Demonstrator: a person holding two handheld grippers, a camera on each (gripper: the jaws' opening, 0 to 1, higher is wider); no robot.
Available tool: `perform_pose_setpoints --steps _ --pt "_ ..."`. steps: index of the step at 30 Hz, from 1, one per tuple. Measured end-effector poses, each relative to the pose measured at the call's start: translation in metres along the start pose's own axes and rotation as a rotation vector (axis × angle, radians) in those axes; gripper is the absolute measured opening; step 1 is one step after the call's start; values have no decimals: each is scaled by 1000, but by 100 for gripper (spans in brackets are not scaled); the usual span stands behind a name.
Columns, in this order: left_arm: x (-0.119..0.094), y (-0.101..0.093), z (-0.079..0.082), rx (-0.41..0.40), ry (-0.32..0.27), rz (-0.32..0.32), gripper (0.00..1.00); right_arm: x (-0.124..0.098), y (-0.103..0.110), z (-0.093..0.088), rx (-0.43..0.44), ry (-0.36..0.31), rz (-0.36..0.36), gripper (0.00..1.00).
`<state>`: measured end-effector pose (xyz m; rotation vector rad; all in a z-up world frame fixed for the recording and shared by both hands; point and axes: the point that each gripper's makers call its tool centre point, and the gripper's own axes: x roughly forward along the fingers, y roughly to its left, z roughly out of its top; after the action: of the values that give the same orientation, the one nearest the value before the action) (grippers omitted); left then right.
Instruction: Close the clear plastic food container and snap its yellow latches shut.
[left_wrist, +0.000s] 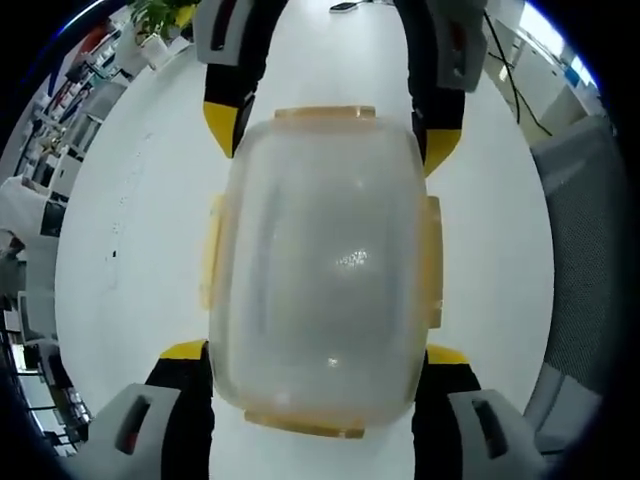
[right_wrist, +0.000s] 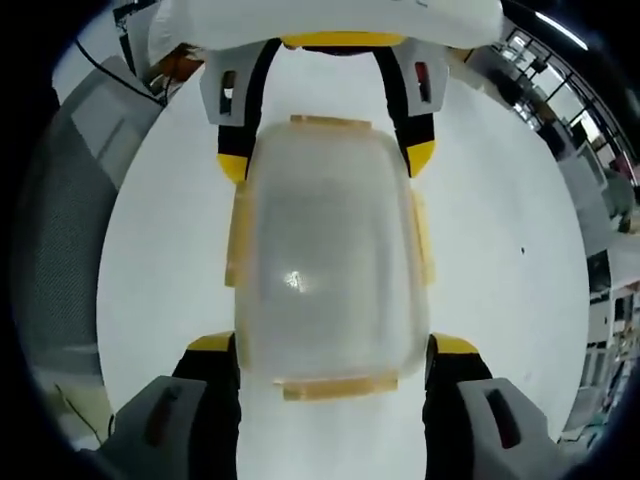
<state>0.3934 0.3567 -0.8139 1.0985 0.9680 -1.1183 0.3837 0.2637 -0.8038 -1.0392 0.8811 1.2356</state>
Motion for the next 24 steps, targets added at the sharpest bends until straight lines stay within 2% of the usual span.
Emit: perform_pose_setpoints --steps 14,24 --pt "7 31 7 34 -24 -6 80 5 -29 -6 27 56 -12 73" --pt "10 54 13 17 -55 -8 80 7 -54 -11 19 73 3 73"
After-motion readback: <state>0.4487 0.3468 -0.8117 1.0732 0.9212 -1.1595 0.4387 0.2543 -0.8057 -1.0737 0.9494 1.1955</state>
